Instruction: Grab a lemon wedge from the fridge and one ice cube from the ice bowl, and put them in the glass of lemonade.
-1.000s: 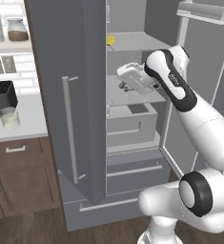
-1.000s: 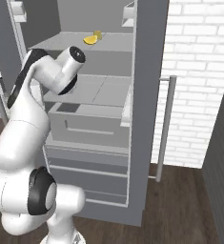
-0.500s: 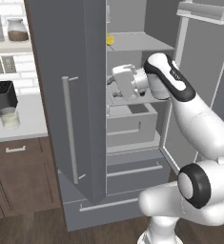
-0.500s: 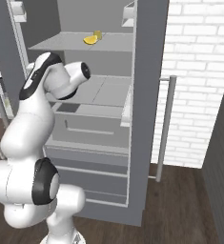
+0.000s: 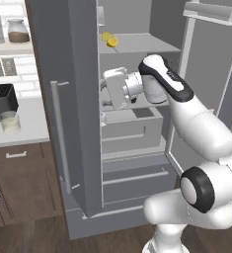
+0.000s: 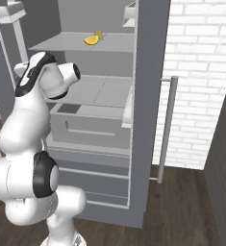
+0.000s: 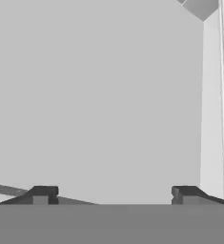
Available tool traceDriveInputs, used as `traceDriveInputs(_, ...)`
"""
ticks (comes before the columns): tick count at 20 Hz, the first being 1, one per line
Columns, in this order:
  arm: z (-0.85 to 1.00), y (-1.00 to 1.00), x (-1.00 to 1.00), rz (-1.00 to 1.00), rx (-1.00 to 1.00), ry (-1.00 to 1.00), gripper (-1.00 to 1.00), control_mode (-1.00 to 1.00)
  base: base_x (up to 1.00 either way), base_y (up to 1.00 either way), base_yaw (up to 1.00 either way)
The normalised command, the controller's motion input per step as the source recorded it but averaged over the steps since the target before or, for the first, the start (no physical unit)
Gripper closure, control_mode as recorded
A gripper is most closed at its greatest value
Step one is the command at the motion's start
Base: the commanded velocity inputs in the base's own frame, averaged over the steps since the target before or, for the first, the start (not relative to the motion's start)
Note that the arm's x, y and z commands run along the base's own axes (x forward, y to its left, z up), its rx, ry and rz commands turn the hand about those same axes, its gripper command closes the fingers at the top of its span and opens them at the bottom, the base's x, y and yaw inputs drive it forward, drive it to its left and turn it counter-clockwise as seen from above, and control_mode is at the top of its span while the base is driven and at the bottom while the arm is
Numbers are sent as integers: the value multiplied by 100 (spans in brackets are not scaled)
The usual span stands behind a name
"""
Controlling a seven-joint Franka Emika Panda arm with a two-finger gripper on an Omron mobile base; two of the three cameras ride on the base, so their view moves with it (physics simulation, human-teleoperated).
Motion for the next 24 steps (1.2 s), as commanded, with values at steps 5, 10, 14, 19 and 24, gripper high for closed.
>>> traceDriveInputs(5, 1, 87, -52, 9, 0, 12, -100, -100, 0, 0, 0)
traceDriveInputs(10, 2, 85, -56, 8, 0, 10, -100, -100, 0, 0, 0)
traceDriveInputs(14, 12, 71, -43, 3, 0, 4, -100, -100, 0, 0, 0)
traceDriveInputs(19, 37, 16, -33, 0, 0, 0, -100, -100, 0, 0, 0)
traceDriveInputs(24, 49, -48, -79, -3, 5, -8, -100, -100, 0, 0, 0)
